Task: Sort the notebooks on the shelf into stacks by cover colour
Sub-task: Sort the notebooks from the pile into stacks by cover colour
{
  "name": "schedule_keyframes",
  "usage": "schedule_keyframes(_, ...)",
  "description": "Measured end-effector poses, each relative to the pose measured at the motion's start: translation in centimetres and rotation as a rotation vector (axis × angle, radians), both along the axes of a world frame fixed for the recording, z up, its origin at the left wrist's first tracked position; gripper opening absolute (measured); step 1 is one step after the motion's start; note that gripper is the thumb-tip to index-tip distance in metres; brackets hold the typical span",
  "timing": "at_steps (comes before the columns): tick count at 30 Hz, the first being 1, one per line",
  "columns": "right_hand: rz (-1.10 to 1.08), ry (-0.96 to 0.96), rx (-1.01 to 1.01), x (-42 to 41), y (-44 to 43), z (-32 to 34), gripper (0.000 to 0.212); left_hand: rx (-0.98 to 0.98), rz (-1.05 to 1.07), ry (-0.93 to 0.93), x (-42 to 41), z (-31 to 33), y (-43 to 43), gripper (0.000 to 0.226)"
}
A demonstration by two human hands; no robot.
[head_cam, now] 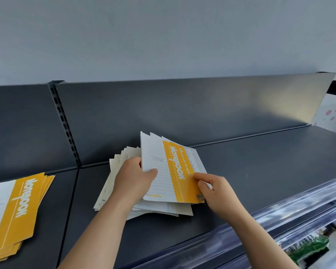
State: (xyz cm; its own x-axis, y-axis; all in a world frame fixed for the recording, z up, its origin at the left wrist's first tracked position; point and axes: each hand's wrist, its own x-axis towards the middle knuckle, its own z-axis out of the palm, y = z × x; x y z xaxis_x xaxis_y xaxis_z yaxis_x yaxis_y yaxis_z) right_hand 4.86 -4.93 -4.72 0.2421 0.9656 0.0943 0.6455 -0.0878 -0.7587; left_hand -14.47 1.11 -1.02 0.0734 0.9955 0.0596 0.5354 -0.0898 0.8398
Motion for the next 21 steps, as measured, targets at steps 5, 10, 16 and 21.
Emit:
schedule_keyframes(5, 0.036, 0.078, 0.036, -1.6, 0.8, 0.4, 0.020, -0.022, -0.041, -0.233, -1.4, 0.4, -1.2, 0.023)
schedule_keyframes(10, 0.026, 0.167, 0.155, -4.3, 1.8, 1.7, 0.039, 0.013, 0.017, -0.400, -4.0, 0.7, -2.3, 0.021)
schedule_keyframes(16, 0.189, 0.195, 0.291, -10.1, 2.5, 3.2, 0.036, 0.118, 0.230, -0.336, -9.9, 0.6, -3.4, 0.016)
schedule_keyframes(21, 0.322, 0.177, 0.308, -16.7, 2.5, 3.6, 0.037, 0.097, 0.269, -0.334, -16.6, 0.6, -5.7, 0.026)
